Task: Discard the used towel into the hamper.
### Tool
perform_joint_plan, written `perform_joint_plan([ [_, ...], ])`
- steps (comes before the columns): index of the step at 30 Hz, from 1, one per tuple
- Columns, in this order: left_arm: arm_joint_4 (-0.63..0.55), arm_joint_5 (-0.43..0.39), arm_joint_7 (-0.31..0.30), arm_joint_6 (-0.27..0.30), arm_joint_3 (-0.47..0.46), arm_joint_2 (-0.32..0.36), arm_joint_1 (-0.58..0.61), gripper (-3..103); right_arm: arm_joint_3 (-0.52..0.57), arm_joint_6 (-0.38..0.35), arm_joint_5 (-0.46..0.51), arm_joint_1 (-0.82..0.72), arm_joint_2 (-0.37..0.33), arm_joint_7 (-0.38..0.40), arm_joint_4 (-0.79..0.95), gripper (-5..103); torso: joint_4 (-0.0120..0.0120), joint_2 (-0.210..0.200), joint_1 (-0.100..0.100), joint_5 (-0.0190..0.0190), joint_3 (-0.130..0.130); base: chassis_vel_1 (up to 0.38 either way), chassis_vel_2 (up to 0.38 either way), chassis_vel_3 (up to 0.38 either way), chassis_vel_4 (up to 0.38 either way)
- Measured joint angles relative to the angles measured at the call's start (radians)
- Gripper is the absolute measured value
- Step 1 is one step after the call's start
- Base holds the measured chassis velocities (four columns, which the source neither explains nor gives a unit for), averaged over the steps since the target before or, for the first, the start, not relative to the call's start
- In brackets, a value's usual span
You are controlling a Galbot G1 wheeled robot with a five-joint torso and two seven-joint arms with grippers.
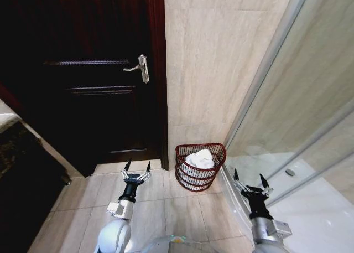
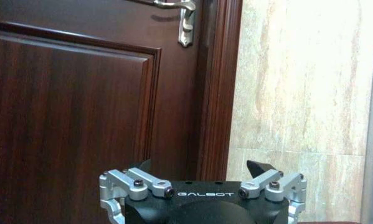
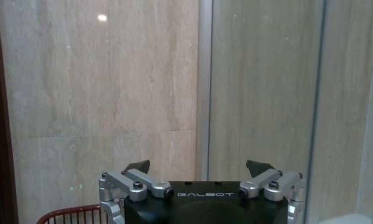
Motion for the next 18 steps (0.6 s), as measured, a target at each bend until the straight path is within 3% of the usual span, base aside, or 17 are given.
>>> perform_joint_plan([
  [18, -0.011, -0.018, -0.002, -0.008, -0.004, 0.021, 0.012, 100, 0.002, 0.053, -0.004, -0.052, 0.003, 0.001, 0.007, 100, -0.0001, 0.0, 0.0, 0.0, 0.0, 0.049, -0.048, -0.054, 0.052],
])
